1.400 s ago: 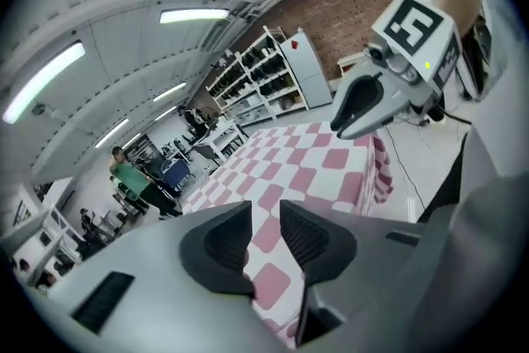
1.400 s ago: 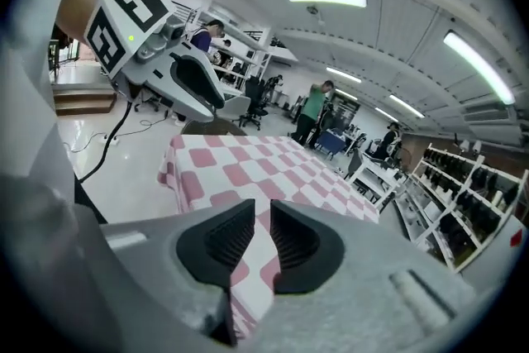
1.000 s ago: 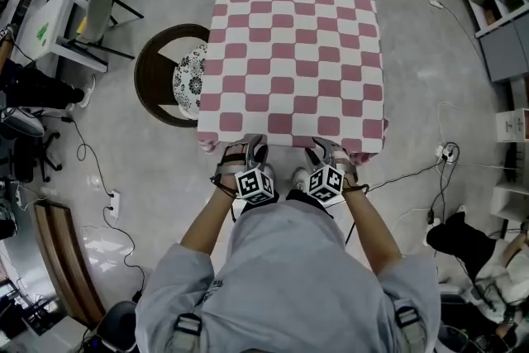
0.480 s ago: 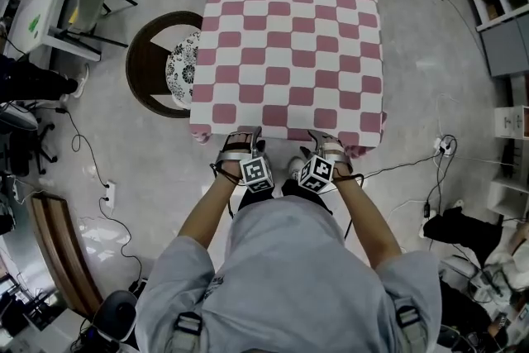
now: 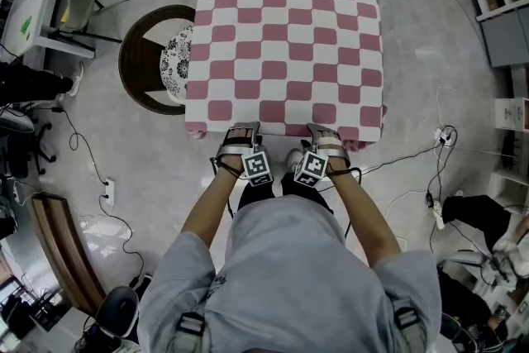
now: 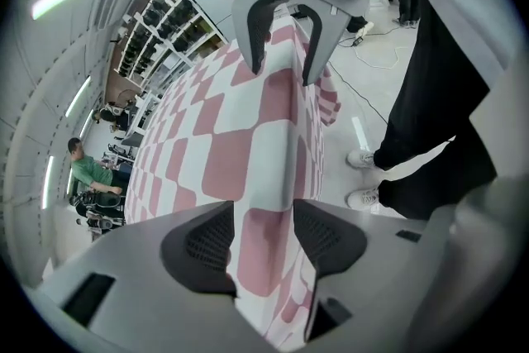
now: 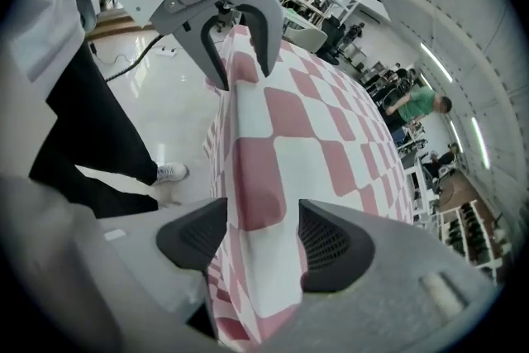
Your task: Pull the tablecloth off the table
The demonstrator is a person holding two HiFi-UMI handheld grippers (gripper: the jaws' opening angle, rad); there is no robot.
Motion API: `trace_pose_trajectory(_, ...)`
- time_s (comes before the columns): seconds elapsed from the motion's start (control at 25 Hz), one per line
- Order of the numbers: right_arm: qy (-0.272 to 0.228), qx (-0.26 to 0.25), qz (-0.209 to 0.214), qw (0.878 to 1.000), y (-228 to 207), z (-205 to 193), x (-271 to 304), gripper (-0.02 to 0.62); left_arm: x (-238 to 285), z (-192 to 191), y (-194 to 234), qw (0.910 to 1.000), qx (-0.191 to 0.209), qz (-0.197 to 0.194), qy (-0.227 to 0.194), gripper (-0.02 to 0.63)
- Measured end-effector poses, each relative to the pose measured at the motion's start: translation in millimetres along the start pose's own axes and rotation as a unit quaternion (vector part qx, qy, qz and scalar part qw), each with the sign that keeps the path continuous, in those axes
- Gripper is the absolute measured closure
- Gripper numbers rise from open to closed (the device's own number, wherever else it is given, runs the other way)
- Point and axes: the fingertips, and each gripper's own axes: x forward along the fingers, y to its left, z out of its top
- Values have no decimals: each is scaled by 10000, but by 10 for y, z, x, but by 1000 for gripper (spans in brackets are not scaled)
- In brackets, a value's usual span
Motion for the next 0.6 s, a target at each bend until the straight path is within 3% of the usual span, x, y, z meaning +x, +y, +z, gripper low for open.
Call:
trace_pose_trajectory(0.24, 194, -311, 94, 9993, 81, -12, 99, 341, 112, -24, -44, 9998, 27, -176, 89, 393)
trace_pose_trajectory(0.4, 209, -287, 87, 9993, 64, -11, 146, 341, 68, 83, 50, 9997, -178, -87, -174, 394)
trace_pose_trajectory(0.6, 204, -473, -158, 9985, 25, -30, 170, 342, 129, -37, -12, 9998, 144, -31, 140, 403)
